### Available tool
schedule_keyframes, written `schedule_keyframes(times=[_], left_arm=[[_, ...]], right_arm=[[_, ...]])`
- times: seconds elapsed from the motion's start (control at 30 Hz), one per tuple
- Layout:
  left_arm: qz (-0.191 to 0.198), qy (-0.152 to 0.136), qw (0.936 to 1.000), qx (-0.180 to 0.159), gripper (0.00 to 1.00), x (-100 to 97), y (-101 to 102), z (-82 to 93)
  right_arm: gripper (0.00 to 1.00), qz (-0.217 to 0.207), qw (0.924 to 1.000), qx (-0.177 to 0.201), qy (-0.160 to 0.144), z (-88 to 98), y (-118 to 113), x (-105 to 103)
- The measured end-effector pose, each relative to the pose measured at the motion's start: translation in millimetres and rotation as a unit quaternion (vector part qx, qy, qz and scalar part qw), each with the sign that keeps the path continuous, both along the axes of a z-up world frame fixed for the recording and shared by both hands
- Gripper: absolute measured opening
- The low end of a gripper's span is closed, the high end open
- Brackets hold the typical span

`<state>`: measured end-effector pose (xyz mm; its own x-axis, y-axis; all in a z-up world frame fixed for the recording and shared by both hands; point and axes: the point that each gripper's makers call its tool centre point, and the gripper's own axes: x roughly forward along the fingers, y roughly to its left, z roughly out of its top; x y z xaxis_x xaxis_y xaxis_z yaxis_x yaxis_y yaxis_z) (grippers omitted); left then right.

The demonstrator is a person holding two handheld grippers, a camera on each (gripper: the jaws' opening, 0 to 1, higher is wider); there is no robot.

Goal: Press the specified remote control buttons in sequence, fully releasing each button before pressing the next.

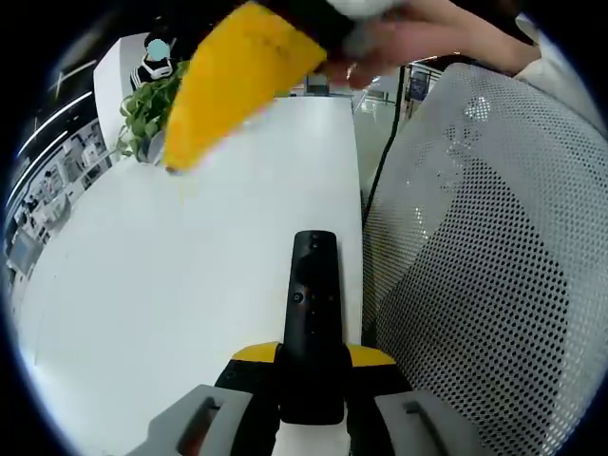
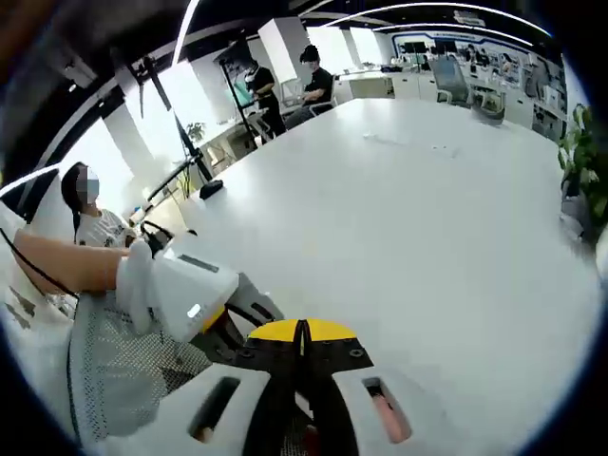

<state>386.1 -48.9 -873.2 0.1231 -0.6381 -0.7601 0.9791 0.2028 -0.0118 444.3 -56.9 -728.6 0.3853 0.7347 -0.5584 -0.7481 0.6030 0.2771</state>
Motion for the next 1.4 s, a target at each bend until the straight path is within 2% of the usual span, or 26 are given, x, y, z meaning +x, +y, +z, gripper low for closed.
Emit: schedule_keyframes(times=[0.03,0.1,0.17,0.27,0.3,0.37,0.53,0.63,0.7,0.83,0.93,1.03,1.1,1.13,1.17,1.23,1.33,1.4], left_arm=[[0.0,0.0,1.0,0.0,0.25,0.0,0,0.0],[0.001,0.0,1.0,0.001,0.25,-0.2,0,0.1],[0.001,0.001,1.0,0.002,0.25,-0.1,0,-0.1],[0.0,0.0,1.0,0.003,0.25,-0.1,0,-0.2],[0.0,0.0,1.0,0.004,0.25,-0.2,0,-0.2],[0.002,0.001,1.0,0.003,0.25,0.0,0,-0.4],[0.006,0.001,1.0,-0.001,0.25,0.1,0,-0.3],[0.006,0.001,1.0,0.0,0.25,0.0,0,-0.1],[0.006,0.001,1.0,0.0,0.25,-0.3,0,0.0],[0.007,0.0,1.0,0.001,0.25,-0.5,0,0.0],[0.008,0.0,1.0,0.0,0.25,-0.6,0,0.3],[0.01,-0.001,1.0,0.0,0.25,-0.3,0,0.2],[0.011,-0.001,0.9999,-0.001,0.25,-0.3,0,0.2],[0.011,-0.001,0.9999,-0.001,0.25,-0.3,0,0.3],[0.012,-0.001,0.9999,-0.002,0.25,-0.2,0,0.4],[0.014,-0.001,0.9999,-0.004,0.25,0.0,0,0.1],[0.016,-0.002,0.9999,-0.004,0.25,0.2,0,-0.1],[0.019,-0.002,0.9998,-0.008,0.25,0.7,-1,0.0]], right_arm=[[0.0,-0.032,0.9989,0.001,-0.036,14.1,-13,10],[0.0,-0.063,0.9951,-0.005,-0.076,29.0,-30,18],[0.0,-0.107,0.988,-0.003,-0.111,45.7,-53,24],[0.0,-0.148,0.978,0.033,-0.142,68.9,-75,24],[0.0,-0.163,0.9733,0.05,-0.154,78.5,-83,23],[0.0,-0.186,0.9634,0.06,-0.183,91.7,-98,20],[0.01,-0.239,0.9414,0.062,-0.23,109.9,-127,9],[0.11,-0.253,0.9317,0.033,-0.259,110.1,-138,5],[0.24,-0.27,0.9252,0.034,-0.264,107.8,-143,5],[0.39,-0.288,0.9158,0.057,-0.274,107.5,-147,6],[0.58,-0.307,0.9066,0.082,-0.278,108.9,-148,10],[0.7,-0.317,0.9008,0.086,-0.284,108.0,-150,9],[0.79,-0.328,0.8943,0.084,-0.293,106.7,-152,10],[0.83,-0.333,0.8922,0.062,-0.299,103.8,-155,12],[0.87,-0.33,0.8932,0.038,-0.303,101.0,-158,12],[0.93,-0.341,0.8871,0.015,-0.31,99.0,-164,13],[0.97,-0.37,0.8768,0.063,-0.3,101.7,-166,12],[0.97,-0.374,0.8731,0.041,-0.31,99.9,-170,14]])
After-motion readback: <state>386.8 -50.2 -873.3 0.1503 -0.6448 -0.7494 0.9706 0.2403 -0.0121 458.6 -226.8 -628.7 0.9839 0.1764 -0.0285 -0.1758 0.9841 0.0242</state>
